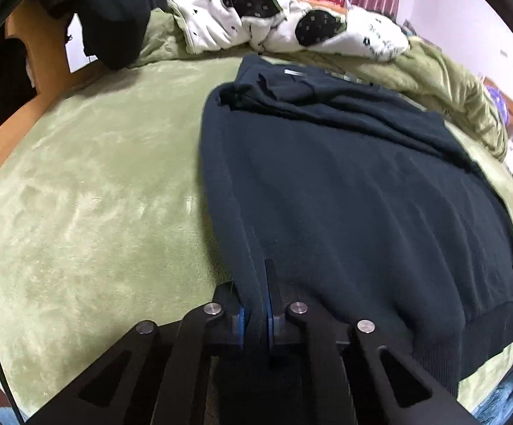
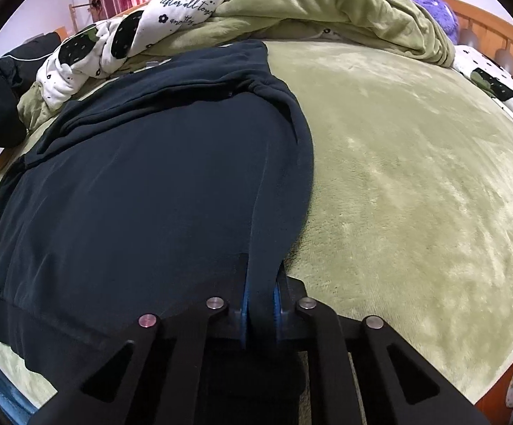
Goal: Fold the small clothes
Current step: 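Grasp the hem with both tools and lift it up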
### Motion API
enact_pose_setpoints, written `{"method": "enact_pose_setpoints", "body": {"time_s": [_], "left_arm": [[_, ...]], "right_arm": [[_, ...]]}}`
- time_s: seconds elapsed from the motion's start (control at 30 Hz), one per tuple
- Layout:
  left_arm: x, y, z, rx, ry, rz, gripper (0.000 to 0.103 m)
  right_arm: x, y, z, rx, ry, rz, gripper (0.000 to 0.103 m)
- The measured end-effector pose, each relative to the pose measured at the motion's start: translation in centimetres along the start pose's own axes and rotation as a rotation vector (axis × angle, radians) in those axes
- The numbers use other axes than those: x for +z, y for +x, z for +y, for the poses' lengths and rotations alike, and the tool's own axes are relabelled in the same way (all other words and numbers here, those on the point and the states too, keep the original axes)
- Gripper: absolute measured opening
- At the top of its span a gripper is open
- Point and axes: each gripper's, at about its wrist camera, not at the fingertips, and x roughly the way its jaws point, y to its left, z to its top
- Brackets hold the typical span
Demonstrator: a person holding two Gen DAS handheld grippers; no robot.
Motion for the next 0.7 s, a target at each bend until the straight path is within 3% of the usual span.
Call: {"method": "enact_pose_setpoints", "body": {"time_s": [0.17,0.43,0.7], "left_arm": [[-0.3,-2.8,2.8,-0.093,-0.108,-0.046,0.007],[-1.3,-8.5,3.6,-0.142,-0.119,-0.131,0.006],[-2.3,-15.0,4.3,-0.157,-0.109,-0.23,0.006]], "right_arm": [[-0.1,-3.1,0.0,0.012,0.015,-0.067,0.007],[-0.8,-9.4,1.1,0.022,-0.005,-0.15,0.007],[-5.0,-16.7,1.1,0.068,-0.017,-0.223,0.007]]}}
